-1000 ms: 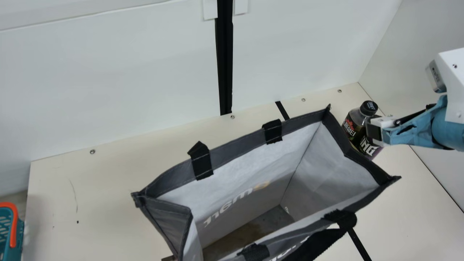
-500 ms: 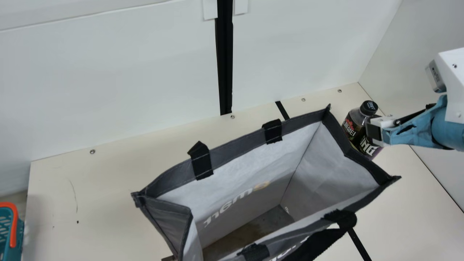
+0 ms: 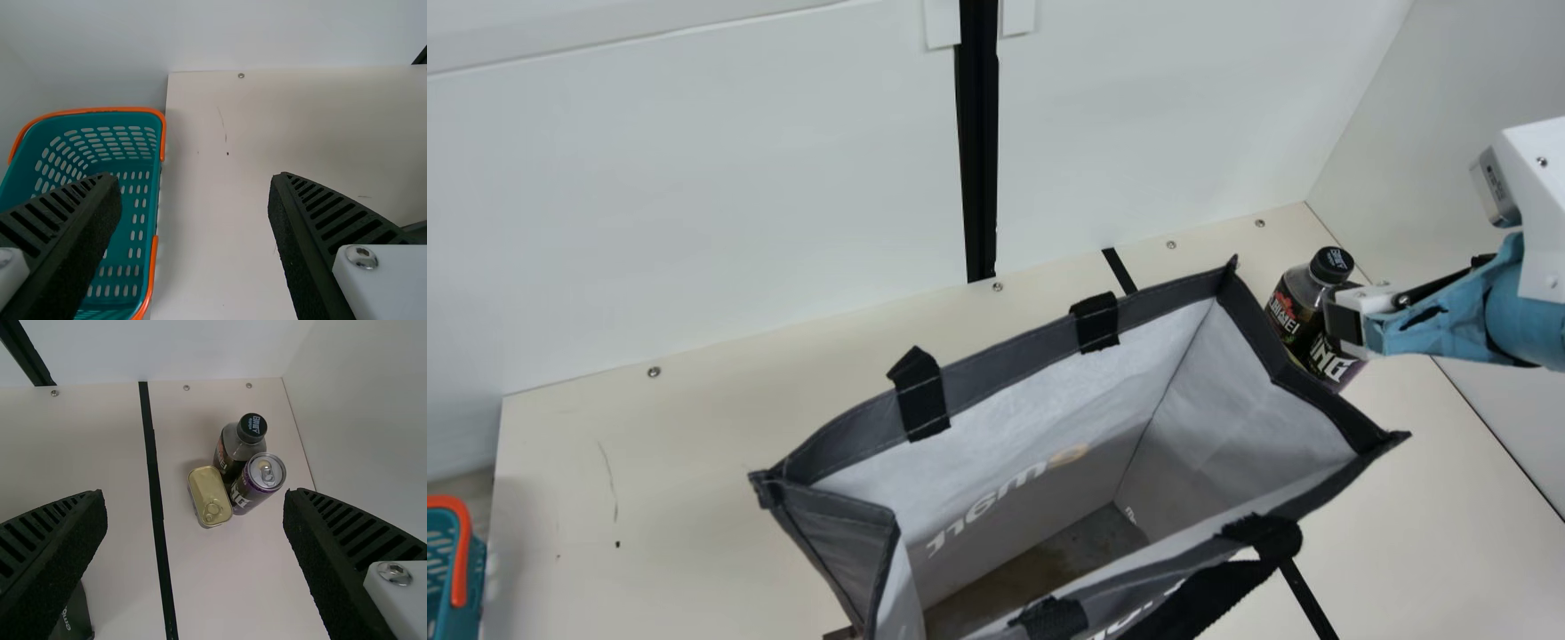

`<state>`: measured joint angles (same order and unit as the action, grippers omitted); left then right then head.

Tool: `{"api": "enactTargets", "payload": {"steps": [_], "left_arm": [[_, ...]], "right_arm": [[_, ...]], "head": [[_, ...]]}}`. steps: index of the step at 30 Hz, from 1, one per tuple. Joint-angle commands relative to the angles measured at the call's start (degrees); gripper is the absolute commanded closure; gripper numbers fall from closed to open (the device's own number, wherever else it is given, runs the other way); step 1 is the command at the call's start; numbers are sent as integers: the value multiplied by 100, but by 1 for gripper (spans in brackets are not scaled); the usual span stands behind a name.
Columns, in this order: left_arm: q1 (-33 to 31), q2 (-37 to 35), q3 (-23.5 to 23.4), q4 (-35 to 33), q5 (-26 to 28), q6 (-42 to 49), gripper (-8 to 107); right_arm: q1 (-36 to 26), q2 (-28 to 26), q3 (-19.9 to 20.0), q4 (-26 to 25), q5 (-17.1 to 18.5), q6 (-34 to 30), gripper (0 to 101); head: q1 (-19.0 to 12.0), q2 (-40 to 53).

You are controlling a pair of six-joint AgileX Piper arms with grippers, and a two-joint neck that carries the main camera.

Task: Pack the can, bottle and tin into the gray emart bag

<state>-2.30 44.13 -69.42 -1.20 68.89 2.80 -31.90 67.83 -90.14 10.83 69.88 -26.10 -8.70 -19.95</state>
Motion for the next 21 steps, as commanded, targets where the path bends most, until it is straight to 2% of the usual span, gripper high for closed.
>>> {"api": "enactTargets", "payload": {"steps": [1, 8, 21], "left_arm": [[-46, 44, -22, 14, -32, 11, 9], [-411, 356, -252, 184, -219, -60, 9], [-1368, 1215, -1094, 697, -554, -464, 9]], "right_arm": [[0, 0, 0, 0, 0, 0, 10], [0, 0, 0, 0, 0, 0, 10], [0, 0, 0, 0, 0, 0, 10]], "head": [[-130, -5], [-130, -5], [-130, -5]]}}
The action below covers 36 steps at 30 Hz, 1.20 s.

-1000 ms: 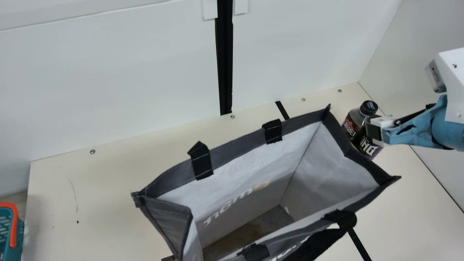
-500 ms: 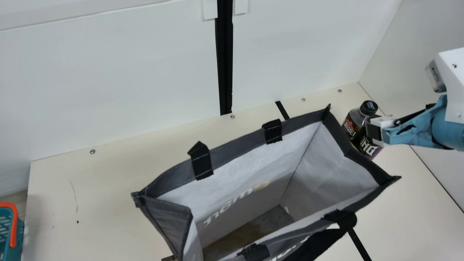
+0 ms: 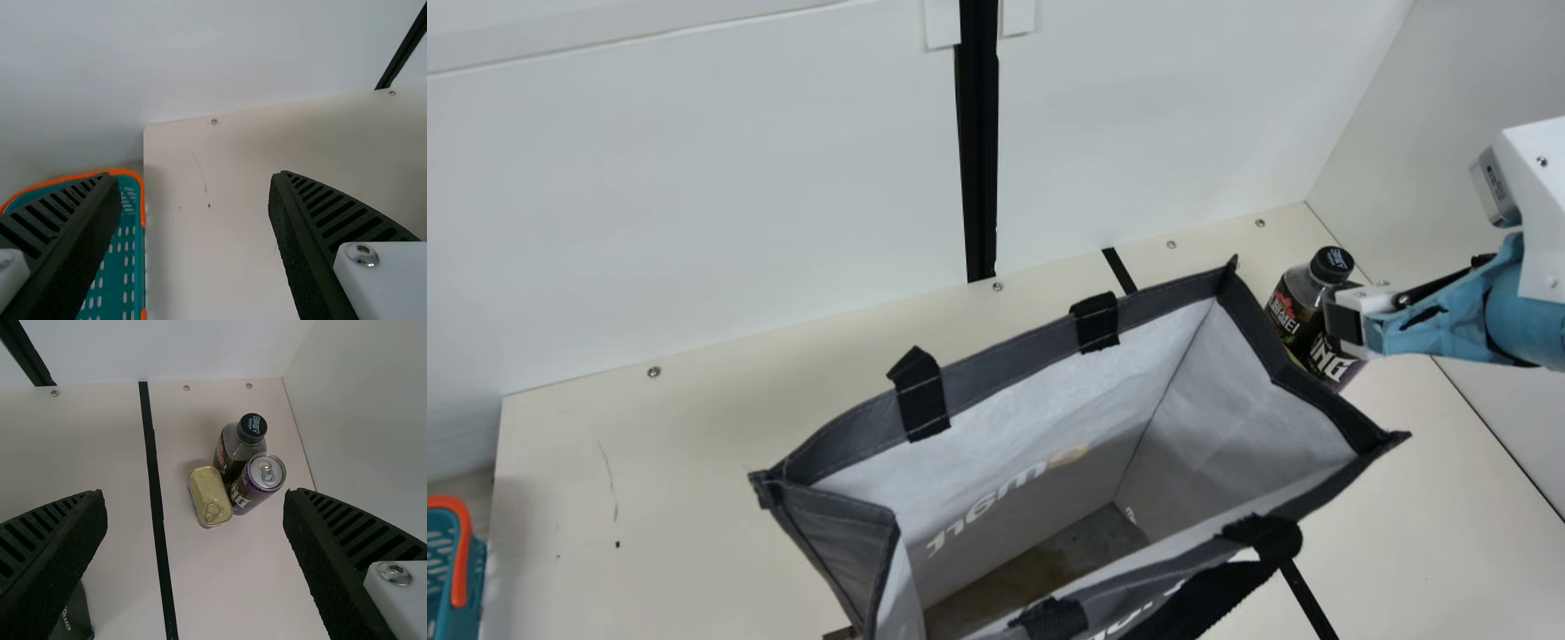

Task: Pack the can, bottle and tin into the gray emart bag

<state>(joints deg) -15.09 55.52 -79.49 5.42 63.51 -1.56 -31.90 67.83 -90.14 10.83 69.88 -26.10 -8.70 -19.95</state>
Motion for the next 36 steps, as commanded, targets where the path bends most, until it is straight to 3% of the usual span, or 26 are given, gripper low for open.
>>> {"api": "enactTargets", "payload": {"steps": [1, 36], "left_arm": [[-141, 131, -149, 55, -32, -42, 9], [-1126, 1954, -2468, -276, -138, 643, 9]], "right_arm": [[0, 0, 0, 0, 0, 0, 10], [0, 0, 0, 0, 0, 0, 10]], "head": [[-130, -5], [-130, -5]]}}
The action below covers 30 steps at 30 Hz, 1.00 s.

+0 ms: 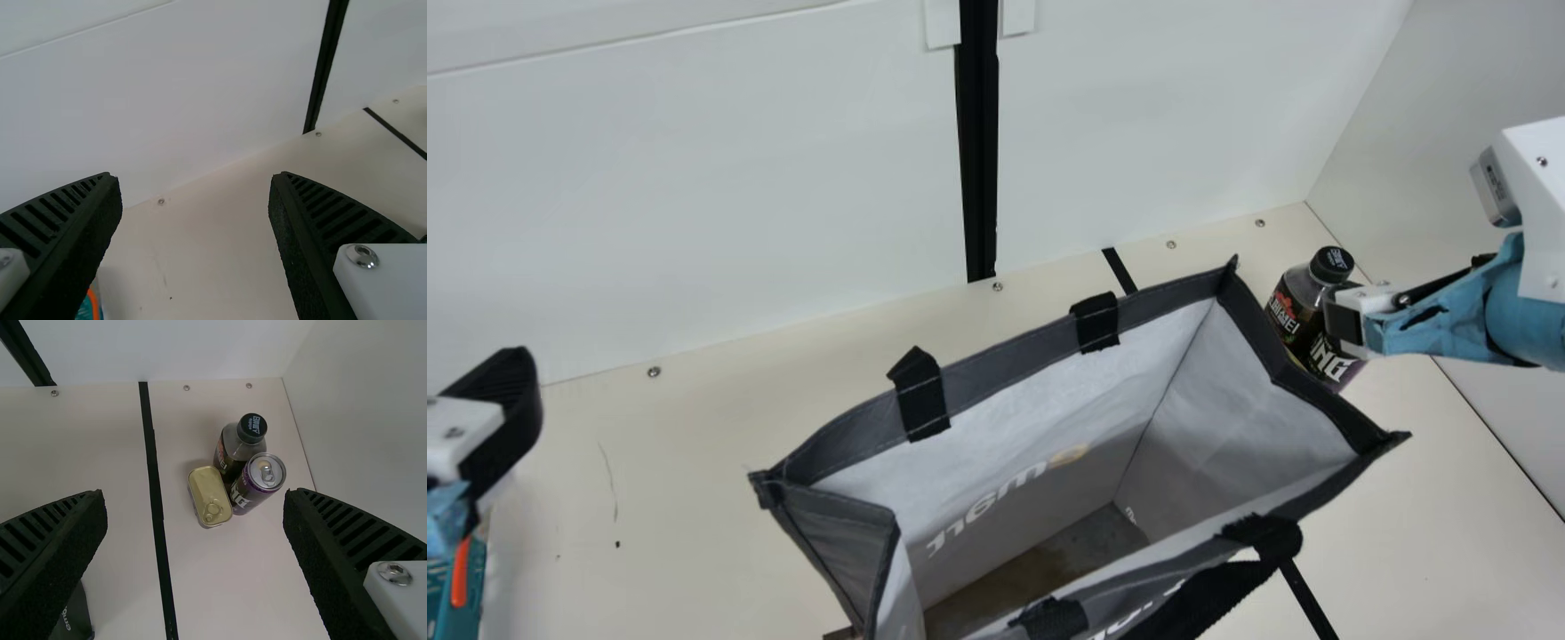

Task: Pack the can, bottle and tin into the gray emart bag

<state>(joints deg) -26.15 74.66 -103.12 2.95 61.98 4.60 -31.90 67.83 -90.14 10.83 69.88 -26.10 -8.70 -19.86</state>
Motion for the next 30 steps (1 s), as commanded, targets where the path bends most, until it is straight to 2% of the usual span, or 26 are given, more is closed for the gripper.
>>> {"api": "enactTargets", "payload": {"steps": [1, 30], "left_arm": [[-55, 93, -179, -59, 24, 61, 9], [-1089, 1387, -2096, -994, 653, 952, 9]], "right_arm": [[0, 0, 0, 0, 0, 0, 10], [0, 0, 0, 0, 0, 0, 10]], "head": [[-130, -14], [-130, -14]]}}
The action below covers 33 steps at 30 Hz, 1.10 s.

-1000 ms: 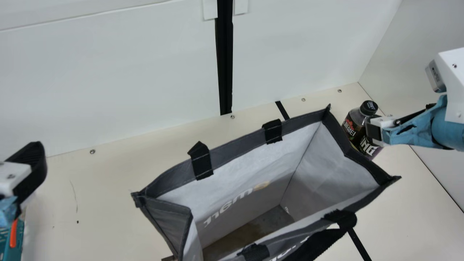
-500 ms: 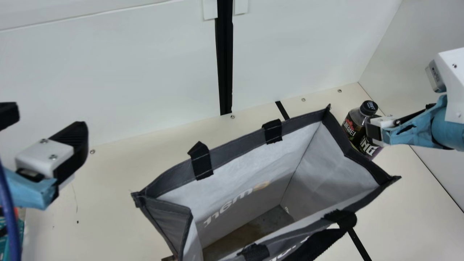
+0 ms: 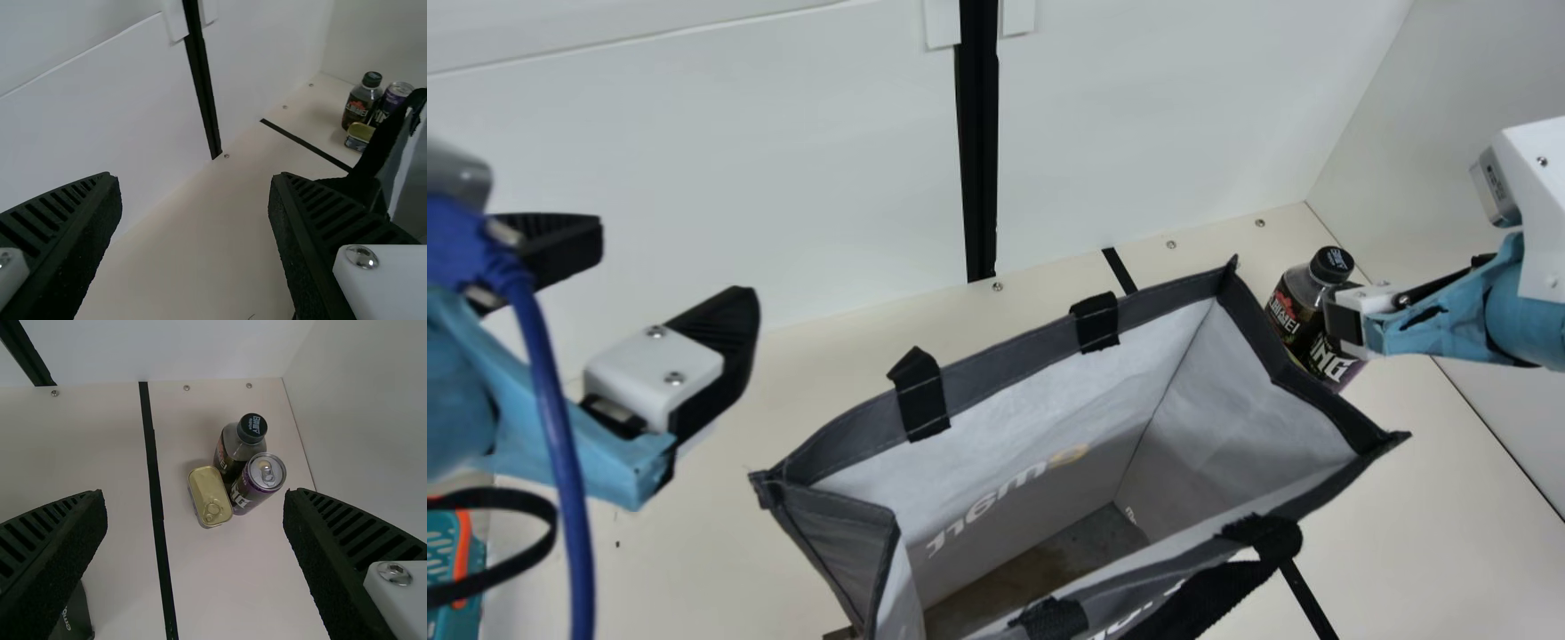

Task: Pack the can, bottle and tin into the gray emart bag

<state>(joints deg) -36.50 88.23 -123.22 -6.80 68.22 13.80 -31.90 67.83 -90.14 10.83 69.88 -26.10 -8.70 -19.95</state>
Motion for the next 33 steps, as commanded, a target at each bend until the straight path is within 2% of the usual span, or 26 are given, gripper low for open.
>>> {"api": "enactTargets", "payload": {"steps": [1, 6, 23, 33], "left_arm": [[-101, 66, -143, -46, 60, 58, 9], [-343, 242, -370, -143, 168, 174, 9], [-1001, 685, -478, -588, 168, 572, 9], [-1127, 1053, -592, -909, 168, 743, 9]], "right_arm": [[0, 0, 0, 0, 0, 0, 10], [0, 0, 0, 0, 0, 0, 10], [0, 0, 0, 0, 0, 0, 10], [0, 0, 0, 0, 0, 0, 10]], "head": [[-130, -5], [-130, -5], [-130, -5], [-130, -5]]}}
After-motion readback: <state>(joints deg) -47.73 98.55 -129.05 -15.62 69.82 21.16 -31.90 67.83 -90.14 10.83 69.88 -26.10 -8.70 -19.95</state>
